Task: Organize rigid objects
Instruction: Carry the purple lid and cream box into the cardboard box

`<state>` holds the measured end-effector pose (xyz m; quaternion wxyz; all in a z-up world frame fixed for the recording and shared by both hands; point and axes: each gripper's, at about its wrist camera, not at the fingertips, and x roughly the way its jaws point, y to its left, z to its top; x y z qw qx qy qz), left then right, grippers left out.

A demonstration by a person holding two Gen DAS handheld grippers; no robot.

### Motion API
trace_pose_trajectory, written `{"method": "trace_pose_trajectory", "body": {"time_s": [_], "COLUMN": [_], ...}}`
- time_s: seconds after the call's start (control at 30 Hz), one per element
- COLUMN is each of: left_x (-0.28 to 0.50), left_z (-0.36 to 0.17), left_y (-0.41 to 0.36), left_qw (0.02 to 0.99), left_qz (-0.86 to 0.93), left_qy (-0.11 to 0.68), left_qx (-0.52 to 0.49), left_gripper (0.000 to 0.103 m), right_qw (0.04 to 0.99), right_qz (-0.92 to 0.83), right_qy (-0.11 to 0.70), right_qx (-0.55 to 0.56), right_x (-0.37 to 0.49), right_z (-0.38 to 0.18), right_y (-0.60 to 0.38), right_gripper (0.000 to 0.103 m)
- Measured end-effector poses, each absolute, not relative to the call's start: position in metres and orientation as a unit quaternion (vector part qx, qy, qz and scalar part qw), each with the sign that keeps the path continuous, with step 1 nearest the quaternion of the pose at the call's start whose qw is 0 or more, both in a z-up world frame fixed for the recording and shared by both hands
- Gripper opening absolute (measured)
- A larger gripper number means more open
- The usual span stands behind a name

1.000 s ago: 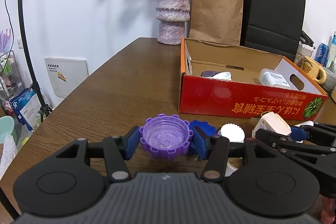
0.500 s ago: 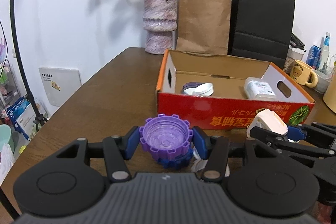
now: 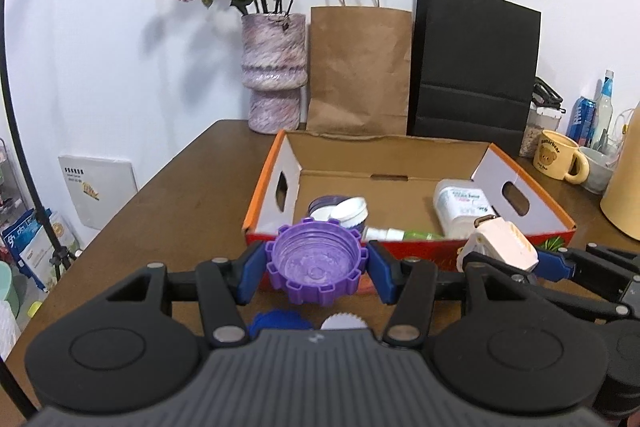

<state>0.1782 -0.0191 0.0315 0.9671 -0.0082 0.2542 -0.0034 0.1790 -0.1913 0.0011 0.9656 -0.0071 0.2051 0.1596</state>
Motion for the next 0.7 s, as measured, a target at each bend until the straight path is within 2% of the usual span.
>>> {"method": "trace_pose_trajectory", "body": {"time_s": [0.7], "left_x": [0.236], "left_z": [0.043], "left_y": [-0.046], "left_qw": [0.971], "left_qz": [-0.015], "left_qy": [0.24], "left_qx": [-0.005], "left_gripper": [0.056], "right_qw": [0.976], "right_qz": [0.124], "right_qy": [0.181], "right_qx": [0.013], "right_x": [0.228], "right_z": [0.013], "right_y": [-0.215], "right_gripper": [0.031]}}
